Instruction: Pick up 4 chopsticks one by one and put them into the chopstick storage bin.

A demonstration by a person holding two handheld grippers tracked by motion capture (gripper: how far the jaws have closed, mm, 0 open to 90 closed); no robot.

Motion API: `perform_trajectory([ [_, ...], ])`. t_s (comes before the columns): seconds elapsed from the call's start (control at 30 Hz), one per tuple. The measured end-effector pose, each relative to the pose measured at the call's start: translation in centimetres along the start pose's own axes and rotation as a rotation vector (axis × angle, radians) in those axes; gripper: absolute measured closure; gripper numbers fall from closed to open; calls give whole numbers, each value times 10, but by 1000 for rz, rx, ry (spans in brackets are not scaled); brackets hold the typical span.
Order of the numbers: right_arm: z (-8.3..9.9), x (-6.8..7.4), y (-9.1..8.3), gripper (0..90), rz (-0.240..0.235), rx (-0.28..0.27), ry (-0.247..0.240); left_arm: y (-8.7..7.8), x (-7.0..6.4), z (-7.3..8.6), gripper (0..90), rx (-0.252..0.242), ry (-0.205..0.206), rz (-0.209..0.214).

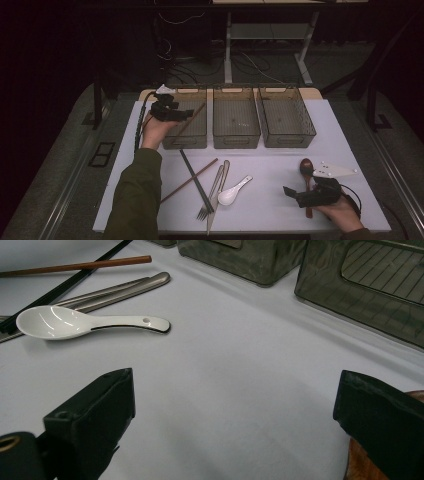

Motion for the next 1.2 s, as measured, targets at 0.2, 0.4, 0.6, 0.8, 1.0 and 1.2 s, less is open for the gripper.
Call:
perform_trajectory([
  [0.2,0,0,0,28,0,-1,2,-7,-10,-4,113,15,35,40],
  [0.4,0,0,0,28,-2,-1,2,-19,-22,-10,0,6,63,69],
  [0.6,0,0,0,28,-1,-1,0,-32,-36,-14,0,-28,71,99],
  [0.8,0,0,0,28,0,-1,1,-46,-56,-11,0,-48,100,140],
  [1.0,0,1,0,28,0,-3,0,-55,-73,-3,0,-51,134,171],
  [1.2,0,0,-1,28,-9,-2,0,-62,-87,12,0,-73,144,196],
])
Point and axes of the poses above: each handheld gripper's, and its own axes: y roughly forward along the jaws, z roughly out of its underside, x roughly to its left, the point moved 2 cm from there along y, roughly forward along the jaws, and after that the axes turned 9 degrees about y, right-handed, at the moved point
